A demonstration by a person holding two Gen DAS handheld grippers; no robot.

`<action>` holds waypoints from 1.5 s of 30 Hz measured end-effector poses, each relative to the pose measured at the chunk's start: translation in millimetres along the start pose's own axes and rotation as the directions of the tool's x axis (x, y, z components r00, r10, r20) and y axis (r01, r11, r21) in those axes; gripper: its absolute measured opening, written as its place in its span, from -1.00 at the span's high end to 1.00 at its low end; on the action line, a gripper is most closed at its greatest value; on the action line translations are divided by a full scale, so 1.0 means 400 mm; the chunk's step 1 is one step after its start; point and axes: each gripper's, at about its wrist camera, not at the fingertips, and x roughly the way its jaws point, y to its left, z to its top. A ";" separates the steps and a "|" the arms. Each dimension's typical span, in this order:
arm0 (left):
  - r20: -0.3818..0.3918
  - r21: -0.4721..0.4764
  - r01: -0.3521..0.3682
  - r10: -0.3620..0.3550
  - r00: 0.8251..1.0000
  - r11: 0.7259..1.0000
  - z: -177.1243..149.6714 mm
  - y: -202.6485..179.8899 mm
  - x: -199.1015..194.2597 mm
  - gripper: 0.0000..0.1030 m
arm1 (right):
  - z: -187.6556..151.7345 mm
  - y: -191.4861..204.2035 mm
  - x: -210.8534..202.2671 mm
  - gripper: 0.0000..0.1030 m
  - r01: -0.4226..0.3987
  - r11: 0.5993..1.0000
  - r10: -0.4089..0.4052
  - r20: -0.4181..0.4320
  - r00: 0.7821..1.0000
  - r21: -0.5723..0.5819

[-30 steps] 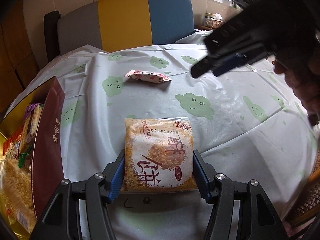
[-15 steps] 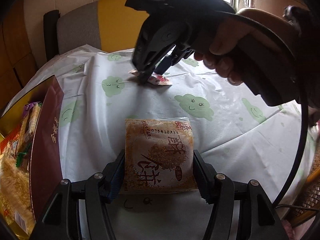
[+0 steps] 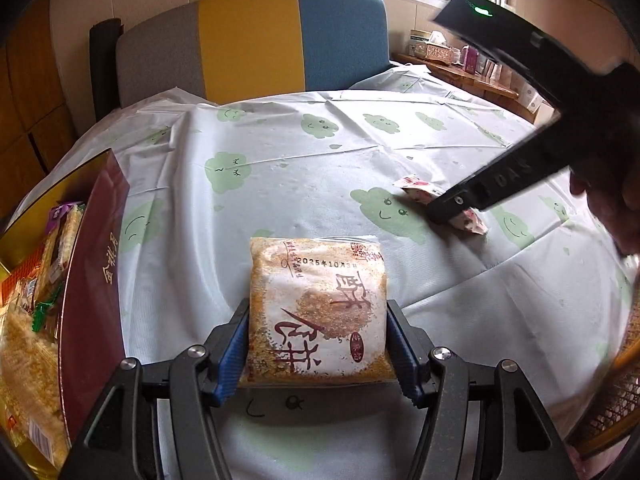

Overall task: Organize snacks
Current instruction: 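Grasp the pink rose-print candy with the right gripper while the left gripper holds the pastry bag, then carry the pastry bag over the gold tray with left while right holds the candy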

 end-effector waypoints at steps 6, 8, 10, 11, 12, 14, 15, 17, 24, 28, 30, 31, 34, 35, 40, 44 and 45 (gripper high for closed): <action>-0.012 0.002 -0.007 0.007 1.000 1.000 0.005 -0.004 0.001 -0.23 | -0.039 -0.042 -0.004 0.55 -0.066 0.997 0.063 0.049 0.997 0.047; -0.014 0.002 -0.012 0.012 1.000 1.000 0.005 -0.006 0.002 -0.23 | -0.037 -0.042 -0.001 0.55 -0.063 0.997 0.061 0.049 0.997 0.040; -0.017 -0.001 -0.016 0.016 1.000 1.000 0.008 -0.010 0.003 -0.23 | -0.033 -0.044 -0.001 0.53 -0.068 0.997 0.066 0.048 0.997 0.040; -0.019 -0.002 -0.018 0.018 1.000 1.000 0.008 -0.010 0.004 -0.23 | -0.039 -0.045 -0.002 0.53 -0.070 0.997 0.068 0.046 0.997 0.039; -0.021 -0.004 -0.020 0.020 1.000 1.000 0.009 -0.011 0.005 -0.23 | -0.034 -0.047 0.001 0.53 -0.070 0.997 0.068 0.044 0.997 0.037; -0.024 -0.005 -0.023 0.022 0.999 1.000 0.011 -0.013 0.007 -0.23 | -0.032 -0.044 0.001 0.52 -0.060 0.998 0.058 0.045 0.997 0.024; -0.026 -0.004 -0.025 0.025 0.999 1.000 0.012 -0.014 0.008 -0.24 | -0.030 -0.040 -0.002 0.52 -0.053 0.998 0.052 0.045 0.998 0.016; -0.029 -0.001 -0.034 0.034 0.999 0.999 0.014 -0.017 0.009 -0.24 | -0.026 -0.033 0.001 0.52 -0.043 0.999 0.043 0.046 0.998 0.005; -0.048 -0.014 -0.046 0.045 0.998 0.999 0.022 -0.021 0.014 -0.23 | -0.027 -0.028 -0.002 0.51 -0.035 0.999 0.036 0.046 0.998 -0.008; -0.069 -0.028 -0.043 0.041 0.997 0.999 0.032 -0.018 0.017 -0.19 | -0.027 -0.001 -0.006 0.54 0.010 0.999 -0.008 0.052 0.999 -0.036; -0.074 -0.033 -0.044 0.041 0.996 0.998 0.034 -0.017 0.017 -0.18 | -0.028 0.011 -0.009 0.55 0.025 0.998 -0.022 0.059 0.998 -0.054; -0.077 -0.035 -0.046 0.043 0.996 0.998 0.035 -0.018 0.018 -0.18 | -0.027 0.013 -0.010 0.55 0.028 0.998 -0.025 0.062 0.998 -0.055; -0.074 -0.032 -0.049 0.047 0.996 0.998 0.031 -0.019 0.016 -0.19 | -0.027 0.015 -0.006 0.55 0.022 0.998 -0.018 0.060 0.998 -0.055; -0.069 -0.033 -0.048 0.046 0.997 0.998 0.029 -0.018 0.016 -0.19 | -0.027 0.015 -0.006 0.55 0.022 0.998 -0.018 0.060 0.998 -0.057; -0.051 -0.035 -0.045 0.043 0.998 0.998 0.019 -0.018 0.013 -0.19 | -0.031 0.007 -0.001 0.54 0.012 0.998 -0.008 0.065 0.998 -0.061; -0.048 -0.033 -0.046 0.045 0.998 0.998 0.016 -0.018 0.011 -0.19 | -0.036 -0.011 0.004 0.54 0.005 0.998 0.000 0.068 0.998 -0.063; -0.049 -0.034 -0.047 0.045 0.998 0.998 0.017 -0.018 0.010 -0.19 | -0.036 -0.009 0.005 0.54 0.012 0.997 -0.007 0.069 0.998 -0.070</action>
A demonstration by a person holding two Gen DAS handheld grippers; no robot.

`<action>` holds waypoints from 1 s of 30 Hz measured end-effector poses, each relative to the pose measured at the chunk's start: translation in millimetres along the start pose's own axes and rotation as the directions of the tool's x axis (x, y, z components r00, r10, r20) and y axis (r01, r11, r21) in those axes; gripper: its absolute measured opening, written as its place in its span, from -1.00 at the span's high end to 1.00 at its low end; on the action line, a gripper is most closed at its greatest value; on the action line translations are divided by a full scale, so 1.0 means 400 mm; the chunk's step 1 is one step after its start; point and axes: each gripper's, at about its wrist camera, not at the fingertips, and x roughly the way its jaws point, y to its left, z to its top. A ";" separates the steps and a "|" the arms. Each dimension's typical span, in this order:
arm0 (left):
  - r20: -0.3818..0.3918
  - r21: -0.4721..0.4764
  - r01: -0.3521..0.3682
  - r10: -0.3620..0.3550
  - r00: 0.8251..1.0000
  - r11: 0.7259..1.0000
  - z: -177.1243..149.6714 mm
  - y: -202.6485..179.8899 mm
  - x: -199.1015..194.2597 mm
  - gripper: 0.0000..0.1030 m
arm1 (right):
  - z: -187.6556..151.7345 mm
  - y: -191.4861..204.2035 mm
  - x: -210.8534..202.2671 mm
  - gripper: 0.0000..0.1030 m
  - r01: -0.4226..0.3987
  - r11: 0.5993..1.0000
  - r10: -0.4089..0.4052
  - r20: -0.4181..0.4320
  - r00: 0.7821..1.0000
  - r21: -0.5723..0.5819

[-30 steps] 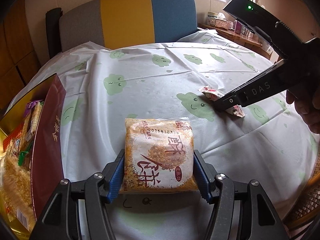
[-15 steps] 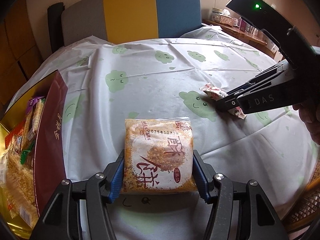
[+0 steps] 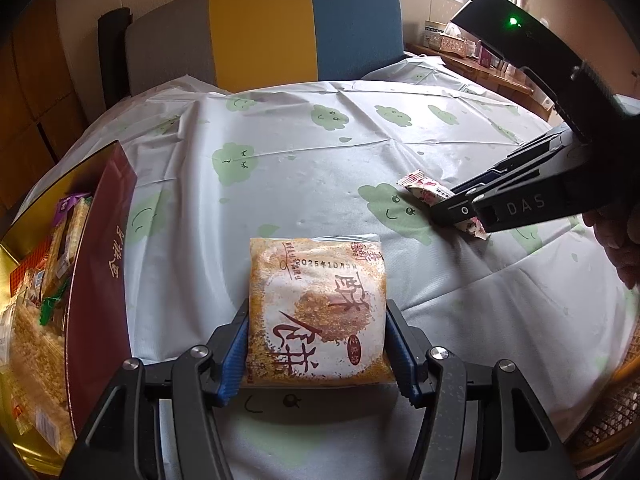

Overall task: Organize snacks
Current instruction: 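Carry the pastry bag over the gold tray with left while right holds the candy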

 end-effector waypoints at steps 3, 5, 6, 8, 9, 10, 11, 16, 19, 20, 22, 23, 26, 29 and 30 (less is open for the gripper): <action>-0.005 0.005 -0.004 0.004 1.000 1.000 0.002 -0.002 -0.001 -0.18 | -0.006 0.020 0.000 0.54 0.038 0.998 -0.037 0.008 0.999 -0.044; -0.013 0.005 -0.006 0.006 1.000 1.000 0.007 -0.004 -0.002 -0.17 | -0.008 0.028 0.000 0.53 0.053 0.996 -0.052 0.014 0.999 -0.067; -0.019 0.000 -0.005 0.005 1.000 1.000 0.011 -0.004 -0.001 -0.17 | -0.009 0.030 0.000 0.53 0.056 0.996 -0.055 0.016 0.998 -0.072; -0.031 -0.009 -0.001 0.001 1.000 1.000 0.018 -0.001 0.000 -0.17 | -0.011 0.032 0.000 0.53 0.058 0.995 -0.057 0.018 0.998 -0.079; -0.035 -0.008 -0.004 0.003 0.999 1.000 0.019 -0.001 0.000 -0.17 | -0.013 0.031 0.000 0.53 0.056 0.995 -0.055 0.018 0.998 -0.078; -0.038 -0.007 -0.005 0.004 0.999 1.000 0.019 0.000 -0.001 -0.17 | -0.014 0.029 0.001 0.53 0.052 0.996 -0.051 0.018 0.999 -0.075; -0.041 -0.013 0.002 -0.002 0.999 1.000 0.019 0.001 -0.005 -0.17 | -0.014 0.027 0.001 0.53 0.048 0.996 -0.047 0.018 0.999 -0.074; -0.023 -0.025 0.018 -0.018 1.000 1.000 0.019 0.005 -0.036 -0.17 | -0.020 0.027 0.011 0.53 0.056 0.995 -0.054 0.023 0.998 -0.081; 0.002 -0.023 0.024 -0.023 1.000 0.999 0.021 0.006 -0.067 -0.17 | -0.029 0.037 0.015 0.53 0.068 0.993 -0.065 0.032 0.997 -0.093; 0.006 -0.029 0.029 -0.029 1.000 0.999 0.023 0.010 -0.077 -0.17 | -0.034 0.040 0.019 0.53 0.071 0.993 -0.068 0.035 0.997 -0.097; 0.017 -0.042 0.038 -0.038 0.999 0.998 0.024 0.019 -0.096 -0.17 | -0.039 0.046 0.023 0.53 0.075 0.992 -0.071 0.041 0.997 -0.101; 0.022 -0.046 0.038 -0.037 0.999 0.998 0.023 0.023 -0.106 -0.17 | -0.041 0.047 0.024 0.53 0.075 0.992 -0.072 0.042 0.997 -0.101; 0.044 -0.066 0.050 -0.048 0.998 0.997 0.025 0.042 -0.141 -0.17 | -0.041 0.050 0.014 0.53 0.081 0.991 -0.076 0.048 0.996 -0.106; 0.074 -0.075 0.050 -0.045 0.996 0.996 0.028 0.061 -0.175 -0.17 | -0.043 0.061 0.002 0.53 0.094 0.988 -0.088 0.055 0.995 -0.118; 0.080 -0.080 0.053 -0.046 0.996 0.995 0.029 0.070 -0.186 -0.17 | -0.045 0.063 -0.005 0.53 0.097 0.988 -0.090 0.056 0.994 -0.120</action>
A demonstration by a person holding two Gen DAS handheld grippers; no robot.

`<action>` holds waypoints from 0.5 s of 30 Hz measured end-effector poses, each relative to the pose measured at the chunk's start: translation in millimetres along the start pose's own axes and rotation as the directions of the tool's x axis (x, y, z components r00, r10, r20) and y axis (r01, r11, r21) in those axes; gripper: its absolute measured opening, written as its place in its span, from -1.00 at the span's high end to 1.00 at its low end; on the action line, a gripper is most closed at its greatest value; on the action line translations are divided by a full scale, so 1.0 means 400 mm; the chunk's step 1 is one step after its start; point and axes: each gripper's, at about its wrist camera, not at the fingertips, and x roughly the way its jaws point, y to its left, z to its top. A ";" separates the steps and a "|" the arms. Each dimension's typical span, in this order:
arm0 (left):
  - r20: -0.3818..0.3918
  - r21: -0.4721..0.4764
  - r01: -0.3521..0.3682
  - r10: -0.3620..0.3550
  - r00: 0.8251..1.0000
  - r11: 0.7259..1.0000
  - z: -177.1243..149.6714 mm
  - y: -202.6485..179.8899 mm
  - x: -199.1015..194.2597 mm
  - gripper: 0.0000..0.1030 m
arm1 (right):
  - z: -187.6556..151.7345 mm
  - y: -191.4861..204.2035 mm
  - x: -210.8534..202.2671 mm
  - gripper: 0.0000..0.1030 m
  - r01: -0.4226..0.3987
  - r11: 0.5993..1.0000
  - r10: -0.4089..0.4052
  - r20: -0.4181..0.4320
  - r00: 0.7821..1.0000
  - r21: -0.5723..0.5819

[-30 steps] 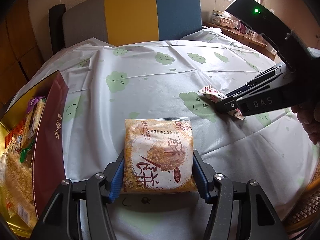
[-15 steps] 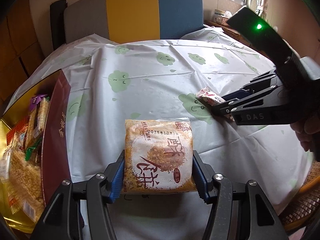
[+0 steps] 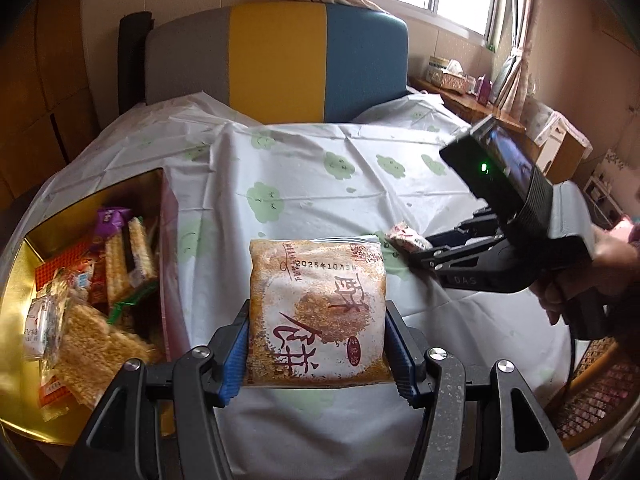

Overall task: Organize snacks
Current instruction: 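Carry the pastry bag over the gold tray with left while right holds the candy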

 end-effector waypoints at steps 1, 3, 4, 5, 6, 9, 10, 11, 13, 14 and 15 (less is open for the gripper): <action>0.006 -0.007 -0.001 0.001 1.000 1.000 0.002 0.007 -0.010 -0.17 | 0.000 0.001 -0.003 0.53 0.001 1.000 -0.001 0.000 1.000 0.000; 0.018 -0.024 -0.003 0.003 1.000 1.000 0.006 0.023 -0.028 -0.17 | -0.002 0.005 -0.009 0.53 0.001 1.000 -0.001 0.001 1.000 0.002; 0.025 -0.034 -0.005 0.006 1.000 0.999 0.007 0.032 -0.037 -0.17 | -0.002 0.004 -0.008 0.53 0.001 1.000 -0.001 0.001 1.000 0.002; 0.030 -0.041 -0.010 0.012 0.999 0.999 0.008 0.041 -0.044 -0.17 | -0.002 0.004 -0.009 0.53 0.000 1.000 0.000 0.001 1.000 0.004; 0.033 -0.049 -0.017 0.019 0.999 0.999 0.008 0.052 -0.051 -0.17 | -0.003 0.003 -0.011 0.53 -0.001 1.000 0.001 0.000 1.000 0.006; 0.036 -0.074 -0.029 0.032 0.999 0.997 0.007 0.078 -0.064 -0.17 | -0.003 0.002 -0.012 0.53 -0.002 1.000 0.002 0.000 1.000 0.006; 0.038 -0.083 -0.035 0.039 0.999 0.996 0.007 0.086 -0.068 -0.17 | -0.002 0.001 -0.011 0.53 -0.001 1.000 0.001 -0.001 1.000 0.005; 0.038 -0.096 -0.044 0.048 0.998 0.994 0.006 0.098 -0.073 -0.17 | -0.002 0.001 -0.011 0.53 -0.001 1.000 0.001 -0.001 1.000 0.004; 0.041 -0.119 -0.051 0.056 0.998 0.992 0.005 0.118 -0.083 -0.17 | 0.001 -0.002 -0.007 0.53 0.002 1.000 -0.002 -0.001 1.000 -0.001; 0.042 -0.128 -0.056 0.062 0.997 0.990 0.005 0.125 -0.086 -0.17 | 0.001 -0.002 -0.006 0.53 0.004 1.000 -0.004 0.000 1.000 -0.004; 0.044 -0.136 -0.065 0.071 0.997 0.989 0.004 0.135 -0.091 -0.17 | 0.001 0.000 -0.006 0.53 0.006 1.000 -0.006 0.001 1.000 -0.006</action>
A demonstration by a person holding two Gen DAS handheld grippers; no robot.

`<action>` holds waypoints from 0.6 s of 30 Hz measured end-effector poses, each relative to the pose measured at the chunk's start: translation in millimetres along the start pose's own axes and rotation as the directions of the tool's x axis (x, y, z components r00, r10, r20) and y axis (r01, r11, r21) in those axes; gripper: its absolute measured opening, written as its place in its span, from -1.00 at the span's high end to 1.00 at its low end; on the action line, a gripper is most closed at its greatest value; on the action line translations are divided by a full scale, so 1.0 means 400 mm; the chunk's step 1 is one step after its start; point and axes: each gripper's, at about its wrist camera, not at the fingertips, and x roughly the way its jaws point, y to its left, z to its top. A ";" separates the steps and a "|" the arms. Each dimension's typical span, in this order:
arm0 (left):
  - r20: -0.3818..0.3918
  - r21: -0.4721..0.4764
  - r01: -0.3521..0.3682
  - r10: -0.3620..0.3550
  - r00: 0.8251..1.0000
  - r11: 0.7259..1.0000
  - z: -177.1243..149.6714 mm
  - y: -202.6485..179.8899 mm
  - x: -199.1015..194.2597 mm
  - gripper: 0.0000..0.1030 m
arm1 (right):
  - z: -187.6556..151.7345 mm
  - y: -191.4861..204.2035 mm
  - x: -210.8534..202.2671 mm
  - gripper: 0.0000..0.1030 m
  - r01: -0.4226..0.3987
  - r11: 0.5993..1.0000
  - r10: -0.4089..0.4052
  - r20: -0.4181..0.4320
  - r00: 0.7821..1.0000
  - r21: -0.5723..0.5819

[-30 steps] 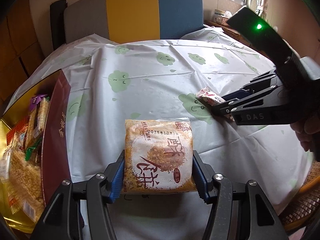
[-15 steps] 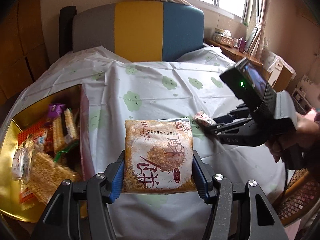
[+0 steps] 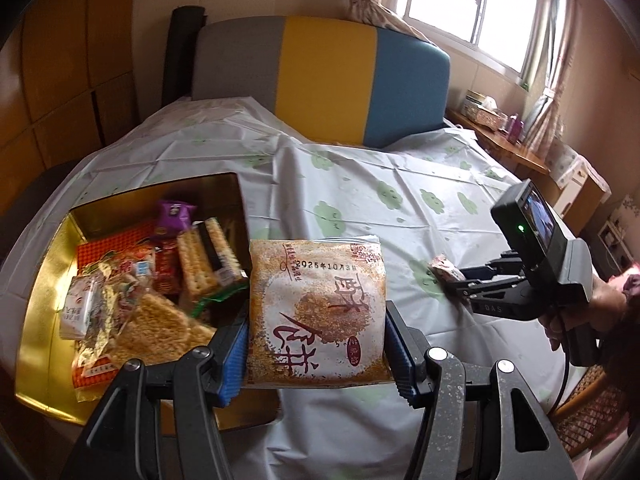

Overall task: Organize snacks
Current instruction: 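Carry the pastry bag over the gold tray with left while right holds the candy, then open the left gripper to drop the pastry bag into the tray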

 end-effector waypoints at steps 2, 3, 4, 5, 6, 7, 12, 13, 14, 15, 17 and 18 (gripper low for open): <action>0.003 -0.014 -0.016 0.016 1.000 1.000 0.002 0.017 -0.005 -0.17 | 0.000 0.002 0.000 0.53 0.004 1.000 -0.004 0.001 1.000 -0.005; 0.004 -0.024 -0.022 0.022 1.000 0.999 0.003 0.028 -0.009 -0.17 | -0.001 0.004 -0.001 0.53 0.005 1.000 -0.005 0.001 1.000 -0.005; 0.005 -0.033 -0.028 0.028 1.000 0.999 0.005 0.038 -0.012 -0.17 | -0.001 0.005 -0.001 0.53 0.006 1.000 -0.006 0.001 1.000 -0.006; 0.008 -0.048 -0.040 0.040 0.999 0.998 0.007 0.053 -0.017 -0.17 | -0.001 0.005 -0.001 0.53 0.006 1.000 -0.006 0.001 1.000 -0.005; 0.011 -0.057 -0.048 0.049 0.999 0.997 0.008 0.064 -0.022 -0.17 | -0.001 0.004 -0.001 0.53 0.005 1.000 -0.005 0.001 1.000 -0.005; 0.017 -0.071 -0.061 0.063 0.998 0.996 0.011 0.083 -0.030 -0.17 | -0.001 0.005 -0.002 0.53 0.006 1.000 -0.006 0.001 1.000 -0.005; 0.025 -0.169 -0.144 0.151 0.988 0.975 0.010 0.201 -0.067 -0.17 | -0.001 0.009 -0.003 0.53 0.018 1.000 -0.018 0.003 1.000 -0.017; 0.022 -0.192 -0.168 0.175 0.984 0.967 0.006 0.231 -0.075 -0.17 | -0.001 0.010 -0.003 0.53 0.020 1.000 -0.020 0.003 1.000 -0.020; 0.018 -0.215 -0.188 0.196 0.980 0.958 0.001 0.257 -0.081 -0.17 | -0.001 0.011 -0.003 0.53 0.023 0.999 -0.022 0.004 1.000 -0.022; 0.009 -0.247 -0.213 0.222 0.975 0.945 -0.006 0.292 -0.089 -0.17 | -0.002 0.013 -0.004 0.53 0.025 0.999 -0.025 0.004 1.000 -0.024; -0.008 -0.296 -0.247 0.257 0.966 0.923 -0.023 0.346 -0.102 -0.17 | -0.003 0.015 -0.005 0.53 0.030 0.999 -0.030 0.005 1.000 -0.029; -0.018 -0.322 -0.267 0.277 0.961 0.908 -0.032 0.372 -0.108 -0.17 | -0.003 0.016 -0.005 0.53 0.033 0.999 -0.033 0.006 0.999 -0.031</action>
